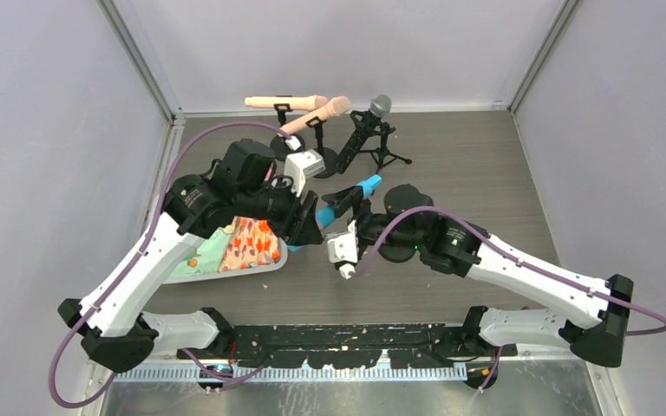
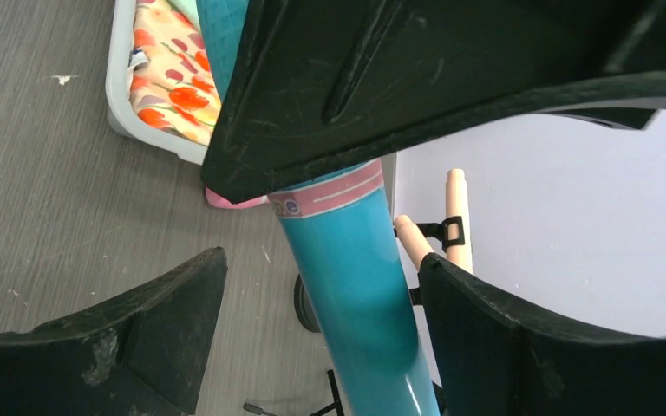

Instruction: Attach the microphones to the stand

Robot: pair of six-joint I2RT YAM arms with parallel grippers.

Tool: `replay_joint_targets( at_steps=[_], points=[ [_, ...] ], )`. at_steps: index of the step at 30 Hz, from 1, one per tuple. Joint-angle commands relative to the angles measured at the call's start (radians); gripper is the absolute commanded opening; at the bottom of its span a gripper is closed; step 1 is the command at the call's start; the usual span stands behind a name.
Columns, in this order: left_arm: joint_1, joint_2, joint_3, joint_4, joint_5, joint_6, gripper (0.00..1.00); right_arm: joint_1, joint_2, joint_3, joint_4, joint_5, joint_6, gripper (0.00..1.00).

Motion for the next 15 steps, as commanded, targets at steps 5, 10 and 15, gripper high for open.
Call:
replay_joint_targets(
  at_steps=[5,10,15],
  points=[
    [0.004,-0.011,0.028,-0.015,0.054,0.054,0.01,0.036,0.052,0.066,0.028,0.055,-0.034,0.72],
    [0.004,-0.034,0.009,0.036,0.002,0.041,0.11,0.05,0.054,0.02,0.119,0.082,0.014,0.46],
    [0.006,-0.062,-0.01,0.118,-0.022,0.018,0.35,0.052,0.047,-0.03,0.225,0.107,0.085,0.3]
  ],
)
